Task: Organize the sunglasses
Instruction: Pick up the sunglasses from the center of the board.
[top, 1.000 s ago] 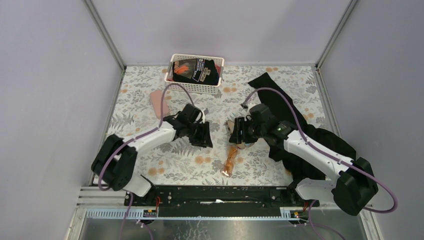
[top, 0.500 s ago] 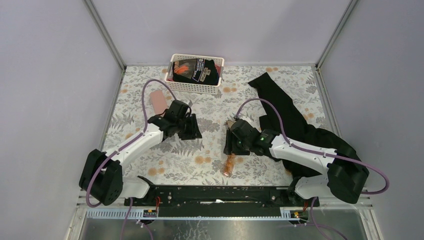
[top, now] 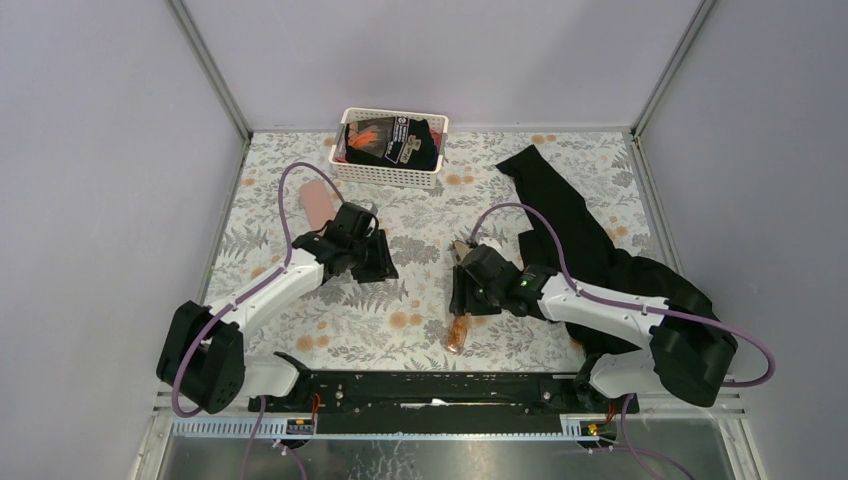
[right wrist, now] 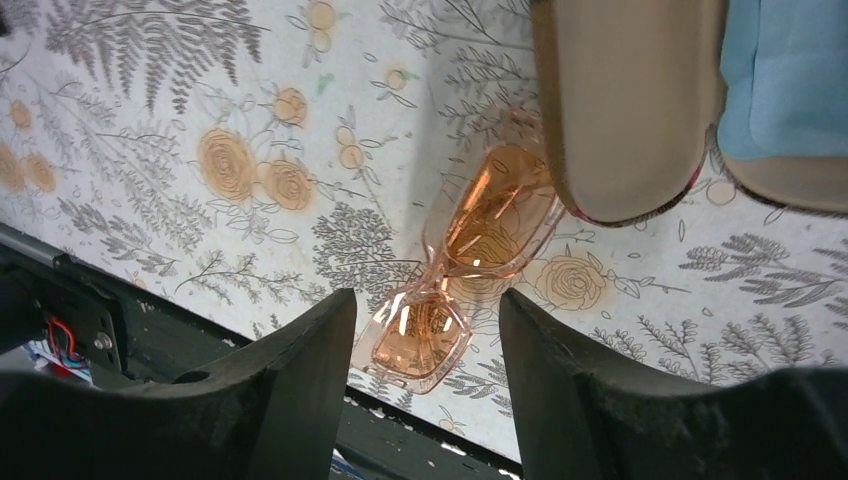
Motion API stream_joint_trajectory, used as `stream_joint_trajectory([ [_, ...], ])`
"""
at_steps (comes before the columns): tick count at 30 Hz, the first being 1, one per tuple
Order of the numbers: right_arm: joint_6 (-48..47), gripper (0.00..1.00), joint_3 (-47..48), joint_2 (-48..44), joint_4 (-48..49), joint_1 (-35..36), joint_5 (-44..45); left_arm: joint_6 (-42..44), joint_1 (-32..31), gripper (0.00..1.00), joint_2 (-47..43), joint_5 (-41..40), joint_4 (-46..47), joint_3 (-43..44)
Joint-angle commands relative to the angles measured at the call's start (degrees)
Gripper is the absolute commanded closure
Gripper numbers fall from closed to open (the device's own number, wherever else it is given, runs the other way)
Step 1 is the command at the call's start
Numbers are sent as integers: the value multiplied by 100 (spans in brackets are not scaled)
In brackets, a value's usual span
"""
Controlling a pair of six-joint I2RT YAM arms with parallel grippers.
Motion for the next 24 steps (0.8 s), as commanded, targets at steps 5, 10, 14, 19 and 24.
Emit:
stream_joint_trajectory([
  [5,1312,37,-611,150,932,52,28,-131,48,58,-34,51,167,-103],
  [10,1409,38,-565,309,946,145,-37,-87,48,58,-26,66,169,-97],
  [14,1530,46,-589,363,1009,212,-44,-87,49,58,-13,85,201,-105],
  [19,1442,51,-463,636,1036,224,-33,-55,48,58,56,193,278,-126],
  [24,1377,54,-356,878,1038,224,-37,-34,48,58,80,275,338,-149],
])
